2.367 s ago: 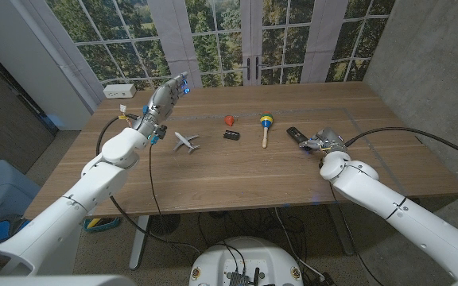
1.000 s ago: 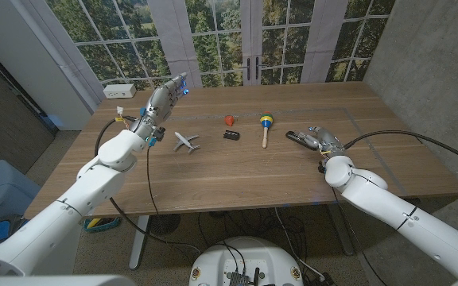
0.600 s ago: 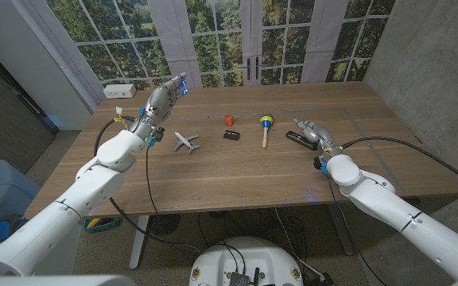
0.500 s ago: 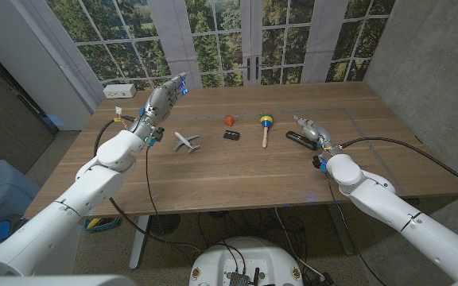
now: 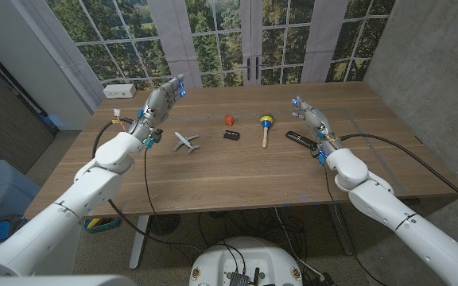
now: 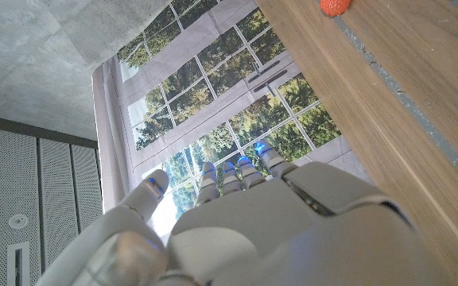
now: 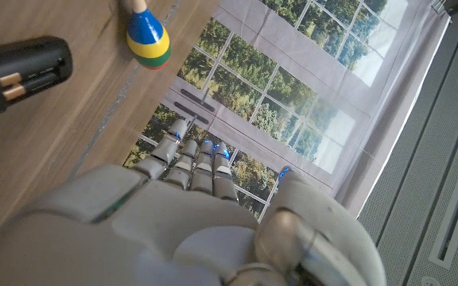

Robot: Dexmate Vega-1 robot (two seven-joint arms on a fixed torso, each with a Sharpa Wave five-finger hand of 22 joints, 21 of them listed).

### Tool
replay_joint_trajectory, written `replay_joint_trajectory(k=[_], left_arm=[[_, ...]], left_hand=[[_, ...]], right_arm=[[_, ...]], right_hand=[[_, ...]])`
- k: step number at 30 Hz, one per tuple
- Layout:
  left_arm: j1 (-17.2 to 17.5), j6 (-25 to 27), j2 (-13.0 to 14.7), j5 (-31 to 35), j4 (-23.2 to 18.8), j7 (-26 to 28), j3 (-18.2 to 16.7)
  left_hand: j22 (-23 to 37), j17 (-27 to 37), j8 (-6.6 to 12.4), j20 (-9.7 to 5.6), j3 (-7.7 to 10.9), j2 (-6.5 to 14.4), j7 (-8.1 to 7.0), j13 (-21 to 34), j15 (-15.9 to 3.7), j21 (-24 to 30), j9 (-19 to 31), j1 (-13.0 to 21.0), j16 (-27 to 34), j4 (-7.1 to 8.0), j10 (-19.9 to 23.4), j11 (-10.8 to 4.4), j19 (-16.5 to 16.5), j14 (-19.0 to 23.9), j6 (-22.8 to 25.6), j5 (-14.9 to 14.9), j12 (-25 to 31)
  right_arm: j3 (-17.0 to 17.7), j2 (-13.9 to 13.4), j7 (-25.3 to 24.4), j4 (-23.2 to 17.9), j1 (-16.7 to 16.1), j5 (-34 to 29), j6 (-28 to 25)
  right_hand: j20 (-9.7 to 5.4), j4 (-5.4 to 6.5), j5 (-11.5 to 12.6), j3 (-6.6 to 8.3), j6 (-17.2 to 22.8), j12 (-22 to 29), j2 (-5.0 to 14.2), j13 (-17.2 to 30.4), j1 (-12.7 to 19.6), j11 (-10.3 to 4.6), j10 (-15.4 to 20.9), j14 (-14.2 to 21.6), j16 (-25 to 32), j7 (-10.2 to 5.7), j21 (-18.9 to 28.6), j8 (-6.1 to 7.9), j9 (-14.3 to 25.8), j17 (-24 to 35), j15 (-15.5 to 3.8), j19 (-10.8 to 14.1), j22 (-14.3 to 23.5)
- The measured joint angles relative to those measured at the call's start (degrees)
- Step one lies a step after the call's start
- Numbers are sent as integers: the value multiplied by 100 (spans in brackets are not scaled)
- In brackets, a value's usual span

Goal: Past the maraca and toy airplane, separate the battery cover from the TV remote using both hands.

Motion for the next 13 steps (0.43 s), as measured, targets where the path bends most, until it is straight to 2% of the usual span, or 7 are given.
replay_joint_trajectory(k=[6, 8, 13], left_arm=[[52, 8, 23, -22, -9, 18, -29], [71, 8, 35, -22, -26, 18, -40], [147, 8, 79, -22, -95, 18, -89]], left_hand=[[0, 0, 0, 0, 18, 0, 32, 0, -1, 0, 0, 0, 0, -18, -21, 21, 0, -62, -32, 0, 0], [0, 0, 0, 0, 18, 0, 32, 0, -1, 0, 0, 0, 0, -18, -21, 21, 0, -61, -32, 0, 0], [0, 0, 0, 0, 18, 0, 32, 0, -1, -44, 0, 0, 0, -18, -21, 21, 0, -61, -31, -21, 0]], right_arm=[[40, 86, 184, 76, 30, 188, 215], [40, 86, 228, 76, 30, 236, 262], [40, 86, 345, 76, 30, 362, 452]], right_hand=[[0, 7, 0, 7, 0, 0, 39, -21, -41, 0, 0, 0, 0, 0, -21, 0, 0, -21, 0, 0, 0], [-2, 7, 0, 7, 15, 0, -22, -46, -99, 0, 0, 0, 0, 16, -21, 0, 0, -39, 0, 2, 0], [21, 30, 0, 31, 31, 0, -23, -72, -99, 22, -21, 0, 0, 32, -42, 0, 1, -78, 0, 65, 0]])
